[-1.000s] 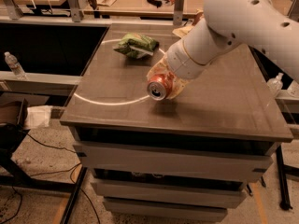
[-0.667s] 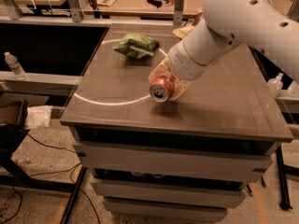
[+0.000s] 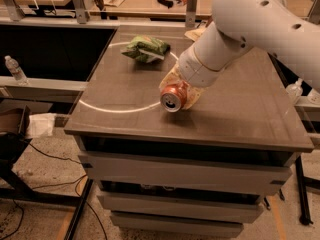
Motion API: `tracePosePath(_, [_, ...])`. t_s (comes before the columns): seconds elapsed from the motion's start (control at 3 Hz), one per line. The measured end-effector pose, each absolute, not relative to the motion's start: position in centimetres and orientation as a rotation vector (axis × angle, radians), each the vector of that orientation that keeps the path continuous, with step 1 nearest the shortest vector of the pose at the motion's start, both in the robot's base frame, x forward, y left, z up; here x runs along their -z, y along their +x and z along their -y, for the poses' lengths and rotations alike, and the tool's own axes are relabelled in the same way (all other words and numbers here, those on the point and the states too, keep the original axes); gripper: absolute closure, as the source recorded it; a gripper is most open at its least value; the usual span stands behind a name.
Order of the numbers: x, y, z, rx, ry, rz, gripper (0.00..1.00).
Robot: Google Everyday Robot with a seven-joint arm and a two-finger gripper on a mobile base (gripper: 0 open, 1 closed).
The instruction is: Knock coke can over
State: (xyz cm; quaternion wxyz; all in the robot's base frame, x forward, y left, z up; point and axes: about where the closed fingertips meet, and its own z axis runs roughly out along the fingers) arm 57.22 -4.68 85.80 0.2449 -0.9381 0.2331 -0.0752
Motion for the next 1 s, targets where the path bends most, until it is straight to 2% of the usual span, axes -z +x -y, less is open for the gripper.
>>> tracePosePath(1.0, [-84.77, 57.10, 3.99, 0.162, -2.580, -0.686, 0.12])
